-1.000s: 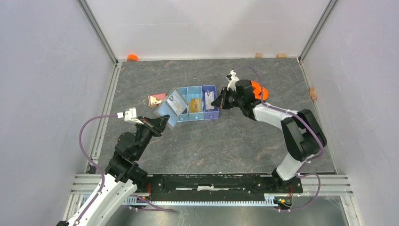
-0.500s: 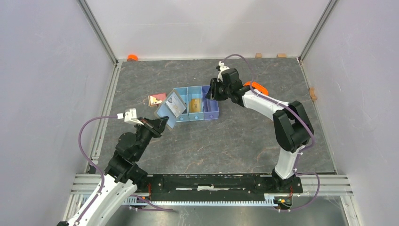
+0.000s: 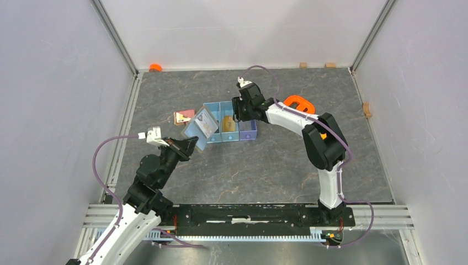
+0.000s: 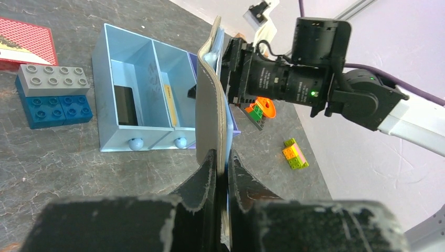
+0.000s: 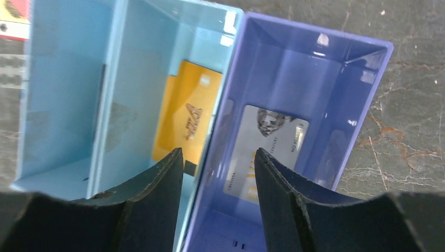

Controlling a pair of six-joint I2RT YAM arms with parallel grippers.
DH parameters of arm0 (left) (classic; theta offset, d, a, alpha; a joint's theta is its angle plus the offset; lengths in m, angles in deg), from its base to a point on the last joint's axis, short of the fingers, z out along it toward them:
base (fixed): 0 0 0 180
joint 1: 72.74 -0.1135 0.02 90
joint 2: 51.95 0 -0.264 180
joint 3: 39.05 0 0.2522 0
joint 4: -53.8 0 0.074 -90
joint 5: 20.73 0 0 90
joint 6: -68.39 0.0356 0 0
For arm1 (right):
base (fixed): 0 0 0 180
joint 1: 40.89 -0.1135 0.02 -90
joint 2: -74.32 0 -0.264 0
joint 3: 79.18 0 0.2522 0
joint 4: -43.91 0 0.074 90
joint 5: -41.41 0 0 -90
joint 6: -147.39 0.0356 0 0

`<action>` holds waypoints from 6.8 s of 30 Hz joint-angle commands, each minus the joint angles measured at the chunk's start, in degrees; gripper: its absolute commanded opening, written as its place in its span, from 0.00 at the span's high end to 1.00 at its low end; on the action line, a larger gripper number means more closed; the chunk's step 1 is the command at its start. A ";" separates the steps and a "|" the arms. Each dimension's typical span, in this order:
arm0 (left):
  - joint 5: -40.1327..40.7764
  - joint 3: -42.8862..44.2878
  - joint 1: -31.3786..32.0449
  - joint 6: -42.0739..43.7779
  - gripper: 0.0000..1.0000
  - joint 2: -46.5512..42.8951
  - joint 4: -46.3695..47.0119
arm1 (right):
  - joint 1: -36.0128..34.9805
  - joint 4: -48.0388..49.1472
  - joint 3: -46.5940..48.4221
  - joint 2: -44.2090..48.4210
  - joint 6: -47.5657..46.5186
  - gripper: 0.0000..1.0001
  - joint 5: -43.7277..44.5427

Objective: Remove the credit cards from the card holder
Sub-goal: Place the credit card in the storage box, then remove the credit card from the card holder.

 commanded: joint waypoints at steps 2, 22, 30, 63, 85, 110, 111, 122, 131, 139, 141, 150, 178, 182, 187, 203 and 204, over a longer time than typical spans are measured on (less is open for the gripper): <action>0.31 1.22 -0.29 1.53 0.98 0.58 2.33 | -0.77 -1.36 3.19 -2.00 -0.63 0.43 4.31; 1.10 0.95 -0.23 1.83 0.98 -0.12 2.01 | -5.52 19.00 -21.61 19.13 -7.28 1.00 20.33; 1.25 0.69 -0.28 1.91 0.98 0.37 2.36 | -10.74 36.05 -40.34 33.77 -18.82 1.00 31.94; 1.25 0.61 -0.23 2.17 0.98 0.68 2.58 | -11.93 41.81 -49.81 33.82 -1.76 1.00 41.91; 1.73 0.60 -0.28 2.14 0.98 -0.84 1.96 | -8.43 4.00 -9.99 7.35 6.34 0.98 24.67; -1.81 0.34 -0.24 2.22 0.98 1.81 4.14 | -1.81 1.47 -7.05 15.90 -2.62 0.14 11.73; -2.73 0.34 -0.29 2.35 0.98 2.36 5.86 | -1.70 1.94 -8.25 17.87 -3.39 0.04 11.60; -18.94 -1.74 -0.16 1.21 0.98 10.02 21.24 | -1.52 20.36 -43.29 49.33 -6.09 0.02 6.22; -32.47 -0.06 -0.03 -0.01 0.98 23.10 31.91 | -0.75 34.73 -62.67 61.76 -3.88 0.02 -0.52; -40.86 -0.01 0.06 -3.82 0.98 31.73 42.48 | 5.79 52.46 -70.89 59.88 3.64 0.02 -19.91; -41.67 0.06 0.07 -4.83 0.98 33.58 43.69 | 7.35 56.89 -72.89 60.49 5.41 0.02 -23.56; -46.32 0.60 0.28 -9.03 0.98 39.52 50.29 | 8.14 72.09 -77.18 60.50 11.03 0.07 -31.82; -43.78 3.74 2.08 -4.48 0.95 40.71 40.90 | 8.72 76.61 -78.59 55.66 14.78 1.00 -31.86; -34.29 5.65 2.07 0.54 0.82 37.84 27.04 | 9.19 75.16 -78.62 54.92 15.01 1.00 -30.60; -21.47 8.70 2.00 4.25 0.51 35.19 12.03 | 9.63 69.85 -78.16 54.80 13.43 1.00 -27.16; -28.91 5.42 9.82 8.94 0.43 26.42 24.77 | 9.90 66.25 -77.42 55.64 11.96 1.00 -25.08; -29.17 5.87 10.79 9.53 0.47 27.74 25.08 | 9.91 67.46 -77.41 55.19 12.58 1.00 -26.43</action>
